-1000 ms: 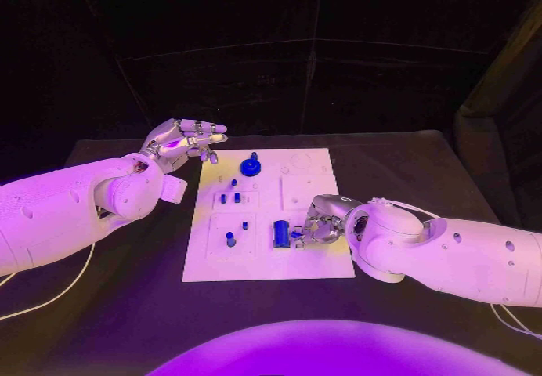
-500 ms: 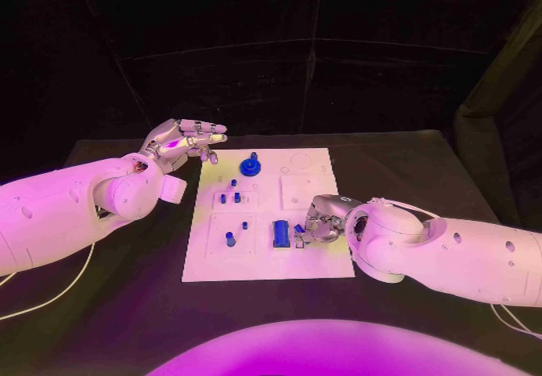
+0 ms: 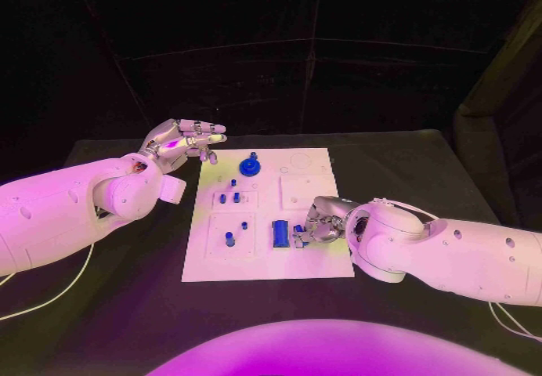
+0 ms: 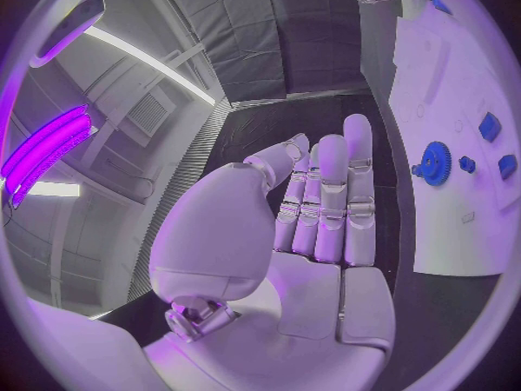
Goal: Assemble the parts on the task board
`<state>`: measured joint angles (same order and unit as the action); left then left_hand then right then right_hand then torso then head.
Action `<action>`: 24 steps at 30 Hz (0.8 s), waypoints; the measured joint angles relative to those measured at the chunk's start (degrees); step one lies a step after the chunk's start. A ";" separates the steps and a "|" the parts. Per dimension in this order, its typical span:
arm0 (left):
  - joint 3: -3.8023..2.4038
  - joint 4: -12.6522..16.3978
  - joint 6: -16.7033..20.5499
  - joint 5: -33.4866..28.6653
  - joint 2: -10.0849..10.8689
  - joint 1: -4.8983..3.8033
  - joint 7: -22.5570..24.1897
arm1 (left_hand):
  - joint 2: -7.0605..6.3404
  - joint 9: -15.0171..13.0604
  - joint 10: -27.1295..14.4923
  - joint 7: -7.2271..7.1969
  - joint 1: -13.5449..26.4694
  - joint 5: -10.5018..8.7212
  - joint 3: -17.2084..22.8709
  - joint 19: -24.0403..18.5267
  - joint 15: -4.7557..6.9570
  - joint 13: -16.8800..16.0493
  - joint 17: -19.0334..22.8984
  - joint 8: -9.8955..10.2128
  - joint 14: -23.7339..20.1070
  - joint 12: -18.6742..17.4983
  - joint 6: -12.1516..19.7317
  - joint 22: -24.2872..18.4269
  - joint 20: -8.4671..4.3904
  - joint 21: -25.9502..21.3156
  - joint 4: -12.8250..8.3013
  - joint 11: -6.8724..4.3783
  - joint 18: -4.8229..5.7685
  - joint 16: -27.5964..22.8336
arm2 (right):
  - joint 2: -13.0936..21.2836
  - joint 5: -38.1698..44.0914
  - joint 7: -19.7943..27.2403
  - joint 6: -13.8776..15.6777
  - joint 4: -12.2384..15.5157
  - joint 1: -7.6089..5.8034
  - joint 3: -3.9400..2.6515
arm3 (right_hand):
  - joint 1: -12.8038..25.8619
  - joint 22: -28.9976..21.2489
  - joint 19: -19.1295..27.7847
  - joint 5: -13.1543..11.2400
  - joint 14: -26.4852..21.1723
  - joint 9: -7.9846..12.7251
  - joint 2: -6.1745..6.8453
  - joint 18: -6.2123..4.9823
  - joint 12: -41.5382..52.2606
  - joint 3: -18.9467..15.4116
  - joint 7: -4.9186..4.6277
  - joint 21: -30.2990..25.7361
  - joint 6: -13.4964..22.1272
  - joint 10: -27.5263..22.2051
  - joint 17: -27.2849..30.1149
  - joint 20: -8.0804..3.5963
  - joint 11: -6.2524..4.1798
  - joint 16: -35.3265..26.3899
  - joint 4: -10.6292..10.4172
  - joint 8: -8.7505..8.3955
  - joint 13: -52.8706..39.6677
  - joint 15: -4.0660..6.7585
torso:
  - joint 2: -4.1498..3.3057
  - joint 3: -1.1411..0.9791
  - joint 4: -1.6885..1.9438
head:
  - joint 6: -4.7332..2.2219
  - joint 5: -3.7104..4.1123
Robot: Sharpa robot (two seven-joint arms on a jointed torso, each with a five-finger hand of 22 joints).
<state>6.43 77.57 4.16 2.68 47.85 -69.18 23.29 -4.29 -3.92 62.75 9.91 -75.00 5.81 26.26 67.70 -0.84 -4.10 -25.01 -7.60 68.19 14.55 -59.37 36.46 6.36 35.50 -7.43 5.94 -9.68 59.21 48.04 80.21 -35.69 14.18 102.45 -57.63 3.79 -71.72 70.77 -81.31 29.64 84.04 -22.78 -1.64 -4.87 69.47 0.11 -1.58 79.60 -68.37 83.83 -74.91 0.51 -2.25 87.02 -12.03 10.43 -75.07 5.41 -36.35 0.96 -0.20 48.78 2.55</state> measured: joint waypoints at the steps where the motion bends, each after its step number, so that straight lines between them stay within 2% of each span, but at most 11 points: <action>1: 0.00 0.00 0.00 0.00 0.00 0.00 0.00 | 0.00 0.00 0.00 0.00 0.00 0.00 0.00 0.00 0.00 0.00 0.00 0.00 0.00 0.00 0.00 0.00 0.00 0.00 0.00 0.00 0.00 0.00 | -0.02 -0.28 0.01 -0.02 0.00 0.00 0.00 | 0.00 0.00 0.00 0.00 0.00 0.00 0.00 0.00 0.00 0.00 0.00 0.00 0.00 0.00 0.00 0.00 0.00 0.00 0.00 0.00 0.00 0.00 | -0.01 0.00 0.00 | 0.01 0.00; 14: 0.00 0.03 -0.07 0.00 0.05 0.00 -0.12 | 0.00 -0.01 0.00 0.00 0.00 0.00 0.00 0.00 0.00 0.00 0.06 0.00 0.00 0.00 0.00 0.01 0.00 0.00 0.00 0.00 0.00 0.00 | -0.02 -3.46 0.08 -0.21 0.00 -0.05 -0.04 | -0.21 0.09 0.00 -0.32 0.00 -0.01 -0.21 0.00 0.12 0.49 -0.11 0.00 -0.02 -0.02 0.00 0.00 0.01 0.00 -0.21 -0.02 0.01 -0.01 | -0.01 0.01 0.00 | 0.16 -0.03; 16: 0.00 0.04 -0.08 0.00 0.05 0.00 -0.14 | 0.00 -0.01 0.00 0.00 0.00 0.00 0.00 0.00 0.00 -0.01 0.06 0.00 0.00 0.00 0.00 0.01 0.00 0.00 0.00 0.00 0.01 0.00 | -0.02 -3.73 0.07 -0.17 -0.03 -0.05 -0.05 | 0.10 0.09 0.00 -0.65 0.00 -0.09 -0.38 0.00 0.12 0.39 -0.23 0.00 -0.13 -0.02 0.00 0.00 0.02 0.00 -0.74 -0.02 0.01 -0.01 | -0.01 0.01 0.00 | 0.15 -0.03; 19: 0.00 0.04 -0.10 0.00 0.05 0.00 -0.16 | 0.00 -0.01 0.00 0.00 0.00 0.00 0.00 0.00 0.00 -0.01 0.06 0.00 0.00 0.00 0.00 0.01 0.00 0.00 0.00 0.00 0.00 0.00 | -0.01 -3.91 0.06 -0.05 -0.09 -0.05 -0.01 | 1.68 0.08 0.00 -0.83 0.00 -0.41 0.02 0.00 0.10 -0.07 -0.18 0.00 -0.18 -0.02 0.01 0.00 0.02 0.00 -1.78 0.01 0.12 -0.01 | -0.01 0.01 0.00 | 0.12 -0.03; 22: 0.00 0.03 -0.12 0.00 0.05 0.00 -0.19 | 0.00 -0.01 0.00 0.00 0.00 0.00 0.00 0.00 0.00 -0.01 0.06 0.00 0.00 0.00 0.00 0.01 0.00 0.00 0.00 0.00 0.00 0.00 | -0.02 -3.89 0.07 0.27 -0.10 0.00 0.02 | 4.37 0.08 -0.11 -2.84 0.00 -0.36 1.36 0.00 0.09 -1.66 -0.04 0.00 -0.85 0.00 0.01 0.12 0.00 0.00 -3.51 0.22 0.51 0.00 | -0.01 0.01 0.01 | 0.10 0.03; 24: 0.00 0.02 -0.13 0.00 0.05 0.00 -0.20 | 0.00 -0.01 0.00 0.00 0.00 0.00 0.00 0.00 0.00 -0.01 0.06 0.00 0.00 0.00 0.00 0.01 0.00 0.00 0.00 0.00 0.00 0.00 | -0.02 -3.77 0.11 0.54 -0.11 0.00 0.02 | 6.33 0.08 -0.20 -7.44 0.00 -0.36 2.14 0.00 0.10 -3.44 0.04 0.00 -0.92 0.01 0.00 0.21 -0.01 0.00 -4.21 0.22 0.20 0.00 | -0.01 0.01 0.02 | 0.09 0.07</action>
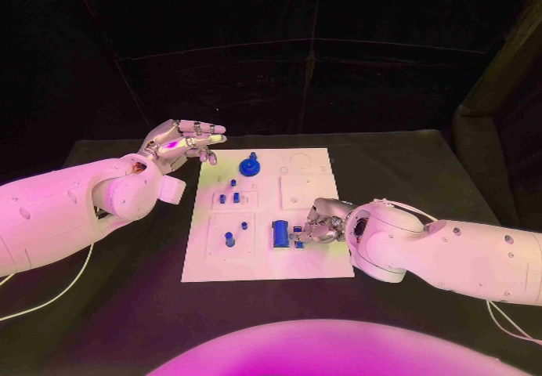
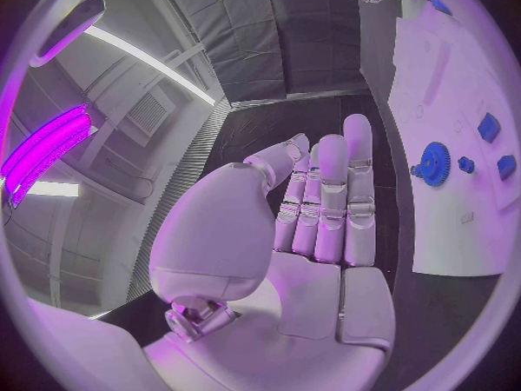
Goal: Assemble the parts on the task board
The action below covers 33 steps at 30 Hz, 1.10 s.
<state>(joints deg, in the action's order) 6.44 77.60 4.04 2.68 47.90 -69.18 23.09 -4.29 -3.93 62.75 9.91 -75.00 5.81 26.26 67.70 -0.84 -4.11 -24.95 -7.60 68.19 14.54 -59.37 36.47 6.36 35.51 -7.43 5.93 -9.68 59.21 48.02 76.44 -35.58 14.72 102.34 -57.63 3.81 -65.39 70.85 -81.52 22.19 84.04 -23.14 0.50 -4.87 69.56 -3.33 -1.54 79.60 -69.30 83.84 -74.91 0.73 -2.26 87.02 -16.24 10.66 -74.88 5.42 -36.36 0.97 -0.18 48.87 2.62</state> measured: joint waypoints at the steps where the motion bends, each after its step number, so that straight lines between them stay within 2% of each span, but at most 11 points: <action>1: 0.00 0.00 -0.01 0.00 0.00 0.00 -0.01 | 0.00 0.00 0.00 0.00 0.00 0.00 0.00 0.00 0.00 0.00 0.00 0.00 0.00 0.00 0.00 0.00 0.00 0.00 0.00 0.00 0.00 0.00 | 0.00 0.09 0.02 0.14 0.00 0.00 0.00 | 0.63 0.00 0.00 -2.72 0.00 -0.01 0.36 0.00 0.01 -0.81 0.00 0.00 -0.01 0.00 -0.01 0.00 0.00 0.00 -0.14 0.00 -0.06 0.00 | 0.00 0.00 0.01 | -0.01 0.00; 4: 0.00 -0.01 -0.03 0.00 0.00 0.00 -0.04 | 0.00 0.00 0.00 0.00 0.00 0.00 0.00 0.00 0.00 0.00 0.00 0.00 0.00 0.00 0.00 0.00 0.00 0.00 0.00 0.00 0.00 0.00 | 0.00 0.40 0.14 0.63 -0.05 0.00 0.00 | 2.49 0.00 0.00 -9.21 0.00 -0.08 0.45 -0.01 -0.56 -3.03 0.01 0.00 -0.01 0.01 -0.03 0.00 -0.01 0.00 -0.25 0.00 -0.07 0.00 | 0.00 0.00 0.01 | -0.02 0.01; 6: 0.00 -0.01 -0.04 0.00 -0.01 0.00 -0.07 | 0.00 0.00 0.00 0.00 0.00 0.00 0.00 0.00 0.00 0.00 0.00 0.00 0.00 0.00 0.00 0.00 0.00 0.00 0.00 0.00 0.00 0.00 | 0.01 0.61 0.26 0.95 -0.06 0.00 -0.01 | 3.55 0.00 0.00 -12.46 0.00 -0.22 0.53 0.00 -0.57 -4.51 0.01 0.00 -0.01 0.01 -0.03 0.00 -0.01 0.00 -0.30 0.00 -0.07 0.00 | 0.00 0.00 0.00 | -0.05 0.04; 8: 0.00 -0.01 -0.06 0.00 -0.01 0.00 -0.08 | 0.00 0.00 0.00 0.00 0.00 0.00 0.00 0.00 0.00 0.00 0.00 0.00 0.00 0.00 0.00 0.00 0.00 0.00 0.00 0.00 0.00 0.00 | 0.02 0.75 0.37 1.13 -0.06 0.00 -0.01 | 3.73 0.00 0.00 -13.22 0.00 -0.23 0.70 0.00 -0.57 -4.97 -0.04 0.00 0.04 0.01 -0.03 0.00 -0.01 0.00 -0.33 0.00 -0.07 0.00 | 0.01 0.01 0.00 | -0.07 0.06; 12: 0.00 -0.01 -0.09 0.00 -0.02 0.00 -0.14 | 0.00 0.00 0.00 0.00 0.00 0.00 0.00 0.00 0.00 0.05 0.00 0.00 0.00 0.00 0.00 0.00 0.00 0.00 0.00 0.00 0.00 0.00 | 0.17 1.03 0.71 1.41 -0.01 0.00 -0.02 | 3.45 0.00 0.00 -13.44 0.00 -0.32 0.81 -0.01 -0.57 -5.52 -0.15 0.00 0.15 0.01 -0.03 0.00 -0.01 0.00 0.15 -0.01 -0.06 0.01 | 0.02 0.01 0.00 | -0.07 0.11; 19: 0.01 0.00 -0.15 0.00 0.00 0.00 -0.21 | 0.00 0.00 0.00 0.00 0.00 0.00 0.00 0.00 0.00 0.05 -0.01 0.00 0.00 0.00 0.00 0.01 0.00 0.00 0.00 0.00 0.00 0.00 | 1.16 1.33 1.84 1.23 0.56 0.00 -0.02 | -4.18 -0.16 0.00 -11.67 0.00 -0.50 0.39 -0.01 -1.25 -4.92 -0.35 0.00 0.35 -0.01 -0.02 0.00 0.00 0.00 4.72 -0.01 -0.20 0.00 | 0.03 -0.01 0.00 | -0.12 0.15; 24: 0.01 0.00 -0.17 0.00 0.03 0.00 -0.24 | 0.00 0.00 0.00 0.00 0.00 0.00 0.00 0.00 0.00 0.05 -0.01 0.00 0.00 0.00 0.00 0.01 0.00 0.00 0.00 0.00 0.00 0.00 | 1.97 1.45 3.03 0.49 1.16 0.00 -0.02 | -7.24 -0.52 0.00 -12.45 0.00 -0.50 0.73 0.00 -1.79 -4.51 -0.74 0.00 0.74 -0.01 -0.02 0.00 0.01 0.00 7.22 -0.01 -0.45 -0.01 | 0.04 -0.02 -0.04 | -0.16 0.12; 33: 0.01 -0.06 -0.20 0.00 0.03 0.00 -0.30 | 0.00 -0.01 0.00 0.00 0.00 0.00 0.00 0.00 0.00 0.04 0.05 0.00 0.00 0.00 0.00 0.01 0.00 0.00 0.00 0.00 0.00 0.00 | 2.80 1.65 4.51 -0.60 1.38 0.00 -0.01 | -8.29 -0.58 0.01 -12.51 -0.01 -0.49 0.28 -0.01 -1.90 -4.55 -0.74 0.00 0.74 -0.12 -0.02 0.00 0.12 0.00 7.80 -0.01 -0.44 -0.02 | 0.06 -0.01 -0.07 | -0.39 0.23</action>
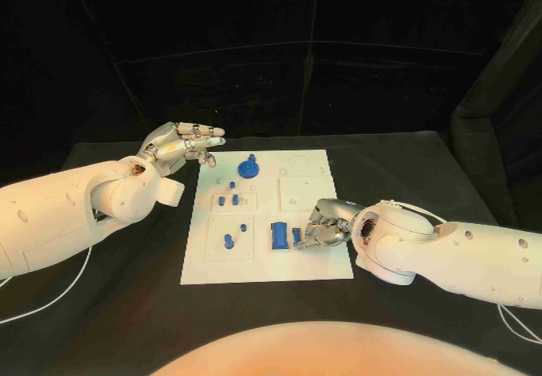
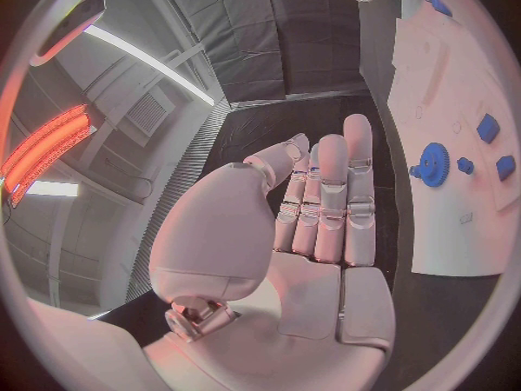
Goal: Assemble the parts on the task board
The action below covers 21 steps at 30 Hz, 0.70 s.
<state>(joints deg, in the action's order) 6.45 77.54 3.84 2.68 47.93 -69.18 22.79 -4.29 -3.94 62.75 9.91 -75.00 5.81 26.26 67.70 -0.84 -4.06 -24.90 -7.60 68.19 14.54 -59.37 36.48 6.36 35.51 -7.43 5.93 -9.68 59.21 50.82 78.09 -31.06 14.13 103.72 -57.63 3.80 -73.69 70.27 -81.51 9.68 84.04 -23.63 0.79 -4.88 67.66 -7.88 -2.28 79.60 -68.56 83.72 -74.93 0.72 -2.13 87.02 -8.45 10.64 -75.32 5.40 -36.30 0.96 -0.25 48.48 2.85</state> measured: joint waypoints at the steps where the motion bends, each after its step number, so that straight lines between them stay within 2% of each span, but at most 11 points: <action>1: 0.00 0.00 0.00 0.00 -0.01 0.00 -0.01 | 0.00 0.00 0.00 0.00 0.00 0.00 0.00 0.00 0.00 0.00 0.00 0.00 0.00 0.00 0.00 0.00 0.00 0.00 0.00 0.00 0.00 0.00 | 0.00 0.04 0.09 -0.06 -0.02 0.00 0.00 | -0.07 0.00 0.00 0.00 0.00 0.00 -0.07 0.00 0.00 0.00 0.00 0.00 0.00 0.00 0.00 0.00 0.00 0.00 0.00 0.00 0.00 0.00 | 0.00 0.00 0.01 | -0.01 0.01; 10: 0.01 -0.03 -0.02 0.00 -0.02 0.00 -0.04 | 0.00 0.00 0.00 0.00 0.00 0.00 0.00 0.00 0.00 -0.01 0.00 0.00 0.00 0.00 0.00 -0.05 0.00 0.00 0.00 0.00 0.00 0.00 | -0.32 0.41 0.52 -0.42 -0.89 0.00 0.00 | 0.30 0.00 0.00 -0.01 0.00 0.01 -0.45 0.01 0.00 0.00 0.00 0.00 0.00 -0.01 0.01 0.00 0.01 0.00 0.00 0.00 0.00 0.00 | -0.03 0.03 0.11 | 0.08 0.01; 17: 0.01 -0.05 -0.03 0.00 -0.04 0.00 -0.07 | 0.00 0.00 0.00 0.00 0.00 0.00 0.00 0.00 0.00 -0.01 -0.01 0.00 0.00 0.00 0.00 -0.04 0.00 0.00 0.00 0.00 0.00 0.00 | -1.26 0.47 0.70 -0.86 -2.44 0.01 0.02 | 0.10 0.10 0.00 -0.04 -0.09 0.01 -1.29 0.01 0.04 -0.01 0.00 0.00 0.00 -0.11 0.01 0.00 0.10 0.00 -0.01 0.00 0.00 -0.09 | -0.05 0.02 0.12 | 0.13 -0.14; 19: 0.01 -0.05 -0.04 0.00 -0.06 0.00 -0.08 | 0.03 0.00 0.00 0.00 -0.03 0.00 0.00 0.00 0.00 -0.01 -0.01 0.00 0.00 0.05 0.00 -0.04 0.00 0.00 0.00 0.00 0.00 0.00 | -1.47 0.47 0.73 -1.17 -2.87 0.01 0.01 | -0.33 0.07 0.00 -0.25 -0.09 0.01 -1.09 0.01 0.06 -0.12 0.00 0.00 0.00 -0.11 0.01 0.00 0.11 0.00 1.04 0.00 -0.05 -0.09 | -0.06 0.01 0.13 | 0.13 -0.18; 21: 0.01 -0.06 -0.05 0.00 -0.06 0.00 -0.10 | 0.30 0.00 0.00 0.00 -0.30 0.00 0.00 0.00 0.00 -0.01 0.04 0.00 0.00 0.32 0.00 -0.04 0.00 0.00 0.00 0.00 0.00 0.00 | -1.65 0.46 0.81 -1.56 -3.03 0.01 -0.01 | -1.31 -0.02 0.00 -1.28 -0.09 0.01 -0.33 0.01 0.03 -0.34 0.00 0.00 0.00 -0.11 0.01 0.00 0.11 0.00 1.92 0.00 -0.09 -0.10 | -0.06 0.01 0.15 | 0.13 -0.22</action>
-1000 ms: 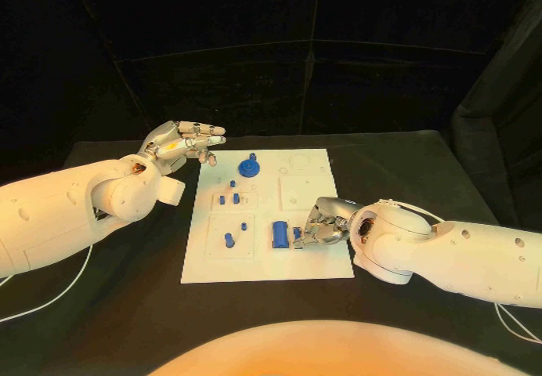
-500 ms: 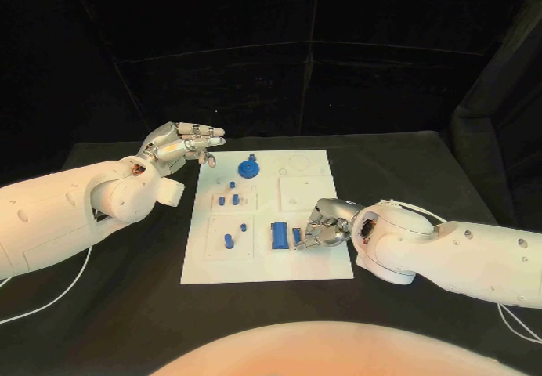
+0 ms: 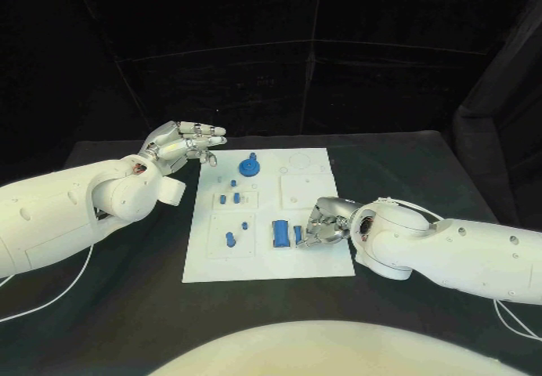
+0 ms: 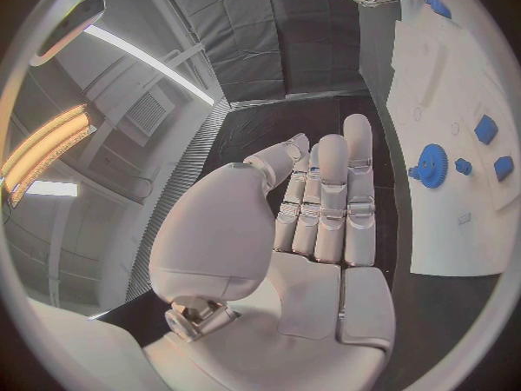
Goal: Assemble the parts on the task board
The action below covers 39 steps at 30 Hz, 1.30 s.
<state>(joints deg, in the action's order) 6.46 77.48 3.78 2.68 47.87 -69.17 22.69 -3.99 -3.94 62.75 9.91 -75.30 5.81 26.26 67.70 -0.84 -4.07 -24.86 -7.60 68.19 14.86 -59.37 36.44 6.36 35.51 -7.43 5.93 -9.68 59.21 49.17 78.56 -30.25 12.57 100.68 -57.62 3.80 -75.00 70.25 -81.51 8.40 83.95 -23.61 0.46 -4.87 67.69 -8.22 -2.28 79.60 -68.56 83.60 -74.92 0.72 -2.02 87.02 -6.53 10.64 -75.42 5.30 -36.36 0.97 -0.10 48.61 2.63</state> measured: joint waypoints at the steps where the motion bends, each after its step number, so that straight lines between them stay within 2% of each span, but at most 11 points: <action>1: 0.00 -0.01 -0.01 0.00 0.00 0.00 -0.01 | 0.00 0.00 -0.11 0.00 0.00 0.00 -0.01 0.00 0.00 0.00 0.01 0.00 0.00 0.00 0.00 0.00 0.00 0.00 -0.01 -0.11 0.00 0.00 | -0.11 -0.03 0.05 -0.23 -0.03 -0.01 -0.02 | -0.29 -0.06 0.00 -0.59 0.00 0.00 0.27 -0.01 -0.10 -0.23 0.00 -0.12 0.00 0.00 0.00 0.00 0.00 0.00 0.23 0.00 -0.02 0.00 | 0.00 -0.01 0.00 | 0.00 -0.02; 9: 0.01 -0.03 -0.08 0.00 -0.01 0.00 -0.09 | 0.00 0.00 -0.42 0.00 0.00 0.00 -0.16 0.00 0.22 0.05 0.06 0.00 -0.22 0.00 0.00 0.00 0.00 0.00 -0.16 0.01 0.00 0.00 | -0.26 -0.46 0.63 -1.70 -0.09 -0.02 -0.01 | -0.86 -0.29 0.21 -2.32 0.09 0.15 0.41 -0.01 -0.73 -0.80 -0.21 -0.27 0.21 0.11 0.00 0.21 0.31 -0.22 0.58 -0.24 -0.08 -0.10 | 0.02 -0.01 -0.06 | -0.11 -0.12; 14: 0.02 -0.02 -0.13 0.00 -0.01 0.00 -0.12 | 0.00 0.00 -0.41 0.00 0.00 0.00 -0.16 0.00 0.21 0.05 0.06 0.00 -0.22 0.00 0.00 0.01 0.00 0.00 -0.16 0.01 0.00 0.00 | 0.63 -1.22 1.43 -1.19 0.51 -0.02 0.01 | 2.36 -1.82 1.08 0.31 0.10 0.31 0.87 0.00 -2.53 -3.15 -0.73 -1.46 1.04 0.01 0.01 0.62 0.41 -1.16 -0.96 -0.88 0.06 -0.10 | 0.07 -0.01 -0.11 | -0.29 -0.09; 24: 0.08 -0.63 -0.14 0.00 -0.11 0.01 -0.10 | -0.21 0.07 -1.90 0.67 0.69 0.00 -1.48 -3.38 -0.63 0.27 2.68 -0.21 -3.79 0.39 0.68 -1.54 0.40 -3.03 0.33 0.41 0.03 -4.23 | 4.47 -10.34 9.39 4.57 1.40 -1.25 0.03 | 2.32 -8.19 4.29 1.95 0.09 1.16 1.08 -0.05 -11.52 -4.62 -2.44 -5.61 5.80 -3.95 0.01 1.51 2.05 -3.70 -0.85 -3.26 4.57 -1.11 | 0.35 0.07 -0.22 | -1.37 0.19; 25: 0.10 -0.81 -0.14 0.00 -0.16 0.01 -0.08 | -0.30 0.10 -2.25 0.89 0.90 0.00 -1.77 -4.54 -0.82 0.28 3.77 -0.21 -4.78 0.40 0.90 -2.25 0.58 -4.20 0.49 0.60 0.03 -6.31 | 4.59 -12.01 10.81 5.17 0.96 -1.78 0.03 | 1.46 -10.92 5.64 2.23 0.07 1.25 0.95 -1.01 -15.87 -4.77 -2.65 -7.42 6.37 -5.64 0.12 1.67 2.24 -5.01 -0.71 -3.55 7.14 -1.32 | 0.42 0.08 -0.26 | -1.52 0.21; 27: 0.15 -1.28 -0.13 0.00 -0.39 0.04 -0.06 | -0.07 0.10 -2.68 0.72 1.21 0.00 -2.15 -7.44 -1.34 0.35 6.55 -0.21 -6.96 0.40 1.36 -4.19 1.23 -7.28 0.87 1.02 0.03 -12.05 | 4.77 -16.46 14.58 6.45 -0.68 -3.21 -0.01 | -0.15 -18.32 9.16 2.75 0.09 1.46 -0.07 -2.74 -27.07 -4.66 -3.12 -12.63 7.32 -9.94 4.22 2.02 2.64 -8.99 0.22 -3.97 14.08 -1.73 | 0.66 0.17 -0.36 | -1.86 0.30; 29: 0.19 -1.81 -0.13 0.00 -0.71 0.08 -0.01 | -0.25 0.10 -2.78 0.99 1.39 0.00 -2.41 -10.15 -1.98 0.41 9.66 -0.21 -7.97 -0.02 1.62 -6.76 2.01 -10.97 1.13 1.13 0.03 -18.90 | 4.75 -20.88 18.32 7.24 -2.61 -4.40 -0.05 | -2.08 -29.32 14.47 2.88 -1.71 1.78 -1.59 -4.55 -36.83 -4.36 -3.59 -21.09 8.17 -13.57 13.64 2.41 3.22 -16.77 1.15 -4.54 21.05 -2.33 | 0.92 0.24 -0.44 | -2.19 0.36; 30: 0.21 -2.17 -0.13 -0.07 -0.92 0.09 0.02 | -0.28 0.10 -2.76 1.03 1.54 0.00 -2.44 -11.33 -2.48 0.47 11.15 -0.25 -8.47 -0.50 1.65 -8.15 2.46 -12.86 1.20 1.15 0.03 -22.50 | 4.62 -23.25 20.29 7.55 -3.73 -4.94 -0.09 | -4.01 -34.61 17.20 3.05 -4.79 2.17 -2.23 -4.98 -41.55 -4.18 -4.01 -26.25 8.87 -14.71 23.16 2.96 3.63 -25.38 1.95 -5.00 25.34 -2.72 | 1.13 0.31 -0.51 | -2.41 0.40; 33: 0.35 -3.61 -0.10 -0.61 -1.78 0.11 0.20 | -0.24 0.09 -2.41 1.03 1.90 0.00 -2.41 -13.53 -3.57 0.48 14.22 -0.53 -9.45 -2.05 1.65 -11.74 4.09 -17.37 1.64 1.50 0.02 -30.54 | 3.47 -31.37 26.82 8.10 -7.90 -6.15 -0.11 | -6.83 -40.95 20.93 2.80 -11.54 3.62 -4.08 -4.97 -51.35 -3.92 -5.52 -34.99 10.50 -17.71 38.77 4.27 5.27 -43.23 2.81 -6.36 35.23 -4.45 | 1.70 0.49 -0.68 | -2.96 0.47; 36: 0.69 -5.70 -0.03 -1.51 -2.99 0.23 0.60 | -0.34 0.09 -1.40 1.01 2.00 0.00 -2.37 -16.32 -4.83 0.47 16.69 -0.51 -9.30 -4.39 1.63 -15.83 5.65 -22.23 2.23 2.06 0.01 -37.60 | 0.98 -39.76 33.31 8.00 -13.27 -6.93 -0.08 | -9.40 -46.96 25.99 1.96 -18.15 5.73 -5.20 -4.96 -59.40 -3.79 -7.12 -44.66 12.10 -20.55 46.40 6.55 7.84 -56.78 3.60 -6.94 44.62 -7.23 | 2.37 0.69 -0.93 | -3.74 0.41; 39: 0.85 -8.40 0.17 -2.71 -4.54 0.35 1.16 | -0.42 0.15 -0.90 0.60 2.09 0.00 -2.63 -17.90 -5.56 0.47 18.29 0.31 -9.64 -6.50 1.65 -18.67 6.99 -25.30 2.80 2.15 0.01 -42.10 | -2.11 -47.15 39.11 7.49 -19.35 -7.34 -0.10 | -10.45 -52.46 31.80 0.86 -25.94 8.13 -5.70 -4.95 -63.33 -3.74 -7.51 -53.83 14.08 -22.52 53.35 9.47 9.81 -68.26 4.59 -6.94 51.32 -10.69 | 3.05 0.82 -1.30 | -4.62 0.07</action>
<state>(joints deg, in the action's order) 7.31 69.08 3.95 -0.03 43.33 -68.82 23.85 -4.41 -3.79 61.85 10.51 -73.21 5.81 23.64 49.81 -6.40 -3.60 -6.57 -7.29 58.55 8.36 -57.72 17.77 13.35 10.20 -4.63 8.08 -9.67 17.10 47.06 31.41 8.86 20.06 81.33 -64.96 3.69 -85.45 17.79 -49.71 9.26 58.01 -15.48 -5.24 -9.82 4.35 -11.96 -9.78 25.77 -54.48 61.09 -21.57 10.19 7.79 18.76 -1.94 3.70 -24.10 -5.39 -33.31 1.79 -1.40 43.99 2.70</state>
